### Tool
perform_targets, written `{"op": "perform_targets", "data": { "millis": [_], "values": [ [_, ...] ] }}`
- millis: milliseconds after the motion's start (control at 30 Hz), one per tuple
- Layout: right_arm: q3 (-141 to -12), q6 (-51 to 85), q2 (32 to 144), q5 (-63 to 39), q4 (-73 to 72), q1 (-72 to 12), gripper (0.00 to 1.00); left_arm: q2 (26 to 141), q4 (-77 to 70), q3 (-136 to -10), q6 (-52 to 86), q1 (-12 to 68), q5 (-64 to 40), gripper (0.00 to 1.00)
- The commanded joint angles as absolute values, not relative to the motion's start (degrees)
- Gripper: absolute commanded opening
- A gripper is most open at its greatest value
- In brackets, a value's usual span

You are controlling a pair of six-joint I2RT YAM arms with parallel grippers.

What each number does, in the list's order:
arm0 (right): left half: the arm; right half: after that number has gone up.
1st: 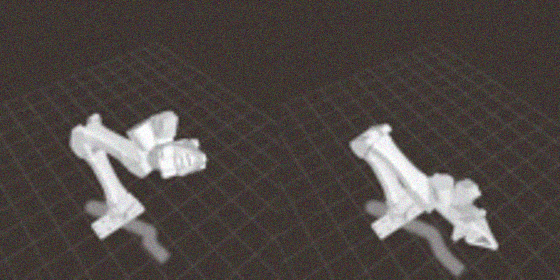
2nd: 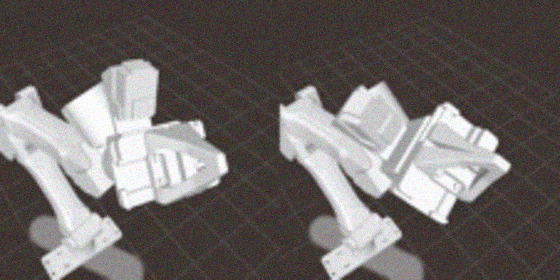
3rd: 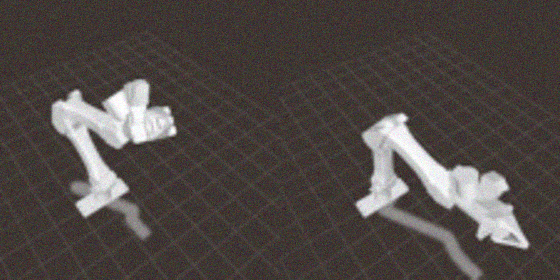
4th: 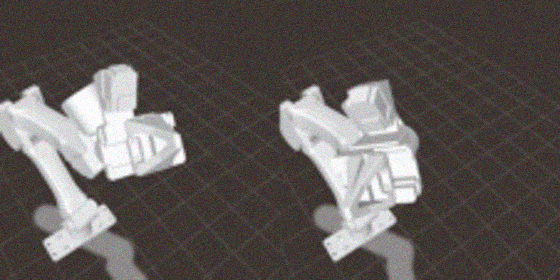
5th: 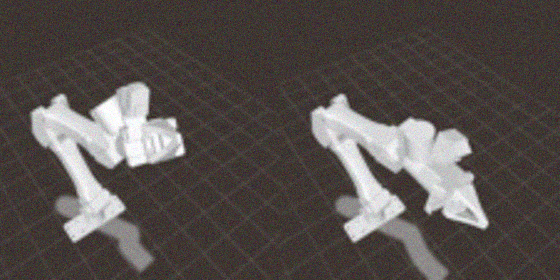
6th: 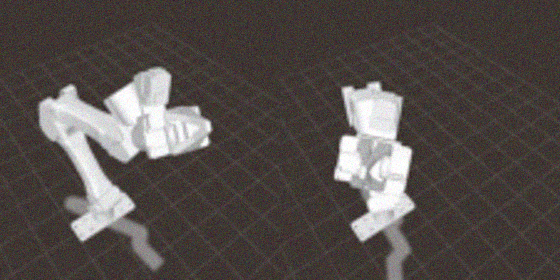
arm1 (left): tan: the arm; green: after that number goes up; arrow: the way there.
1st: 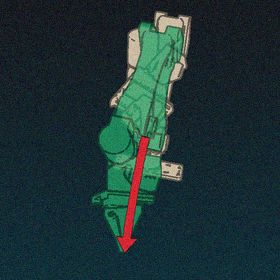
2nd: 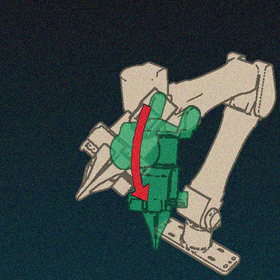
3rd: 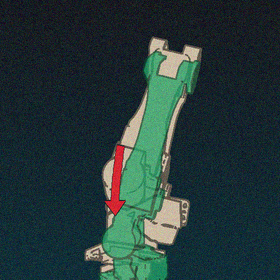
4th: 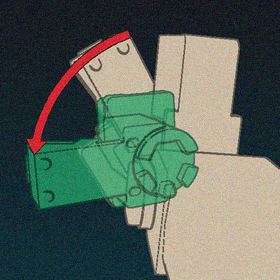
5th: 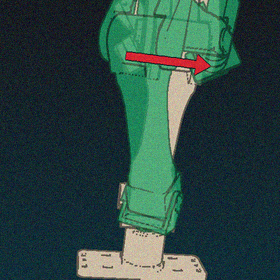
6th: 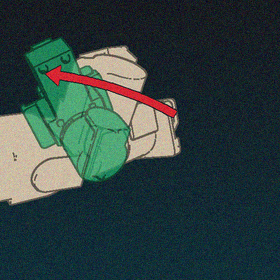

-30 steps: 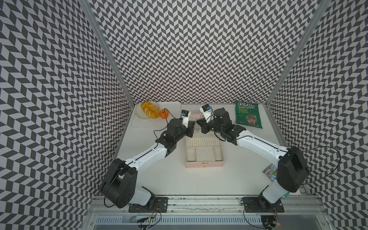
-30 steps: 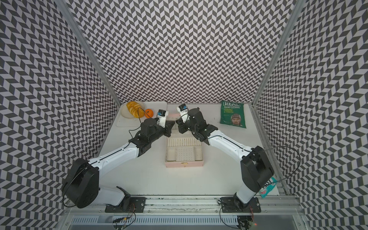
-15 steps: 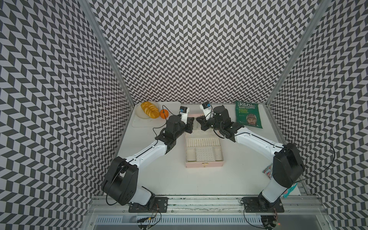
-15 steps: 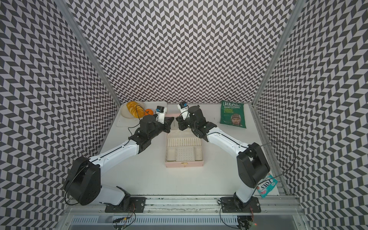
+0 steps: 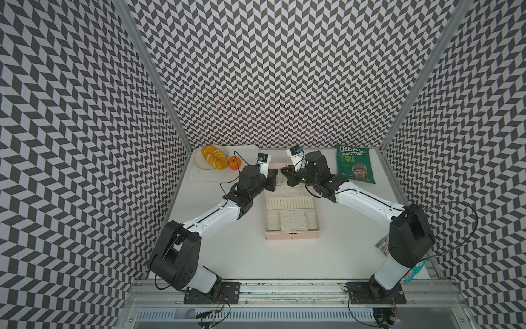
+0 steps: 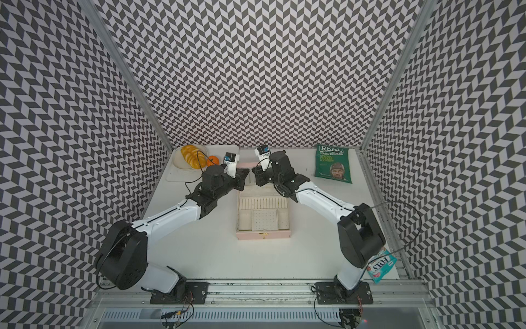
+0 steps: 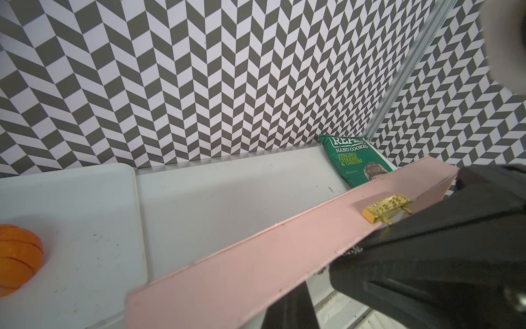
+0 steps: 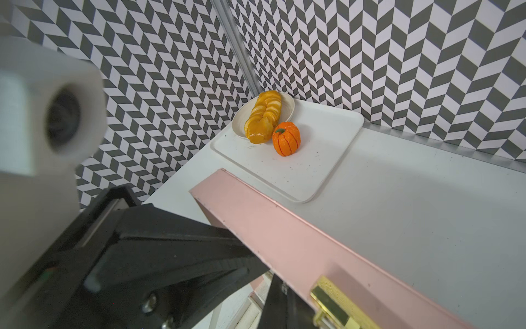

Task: Put jewelry chain into jewelry box
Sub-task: Hang the necklace on the jewelry box clasp.

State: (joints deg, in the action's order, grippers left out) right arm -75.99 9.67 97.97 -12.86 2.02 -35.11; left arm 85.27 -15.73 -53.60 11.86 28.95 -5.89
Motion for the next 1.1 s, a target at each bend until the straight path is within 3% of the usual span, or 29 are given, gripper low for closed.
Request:
{"op": "perform_targets", "data": {
  "millis": [0, 1067],
  "values": [
    [-76.93, 10.77, 98.03, -12.09, -2.54, -34.63, 0.0, 83.94, -15.98, -55.79, 12.62, 28.72, -5.37, 0.0],
    [-74.27, 14.01, 99.57, -9.59, -4.43, -34.63, 0.0, 86.12, -14.54, -55.06, 14.15, 28.74, -5.93, 0.0]
  ]
}}
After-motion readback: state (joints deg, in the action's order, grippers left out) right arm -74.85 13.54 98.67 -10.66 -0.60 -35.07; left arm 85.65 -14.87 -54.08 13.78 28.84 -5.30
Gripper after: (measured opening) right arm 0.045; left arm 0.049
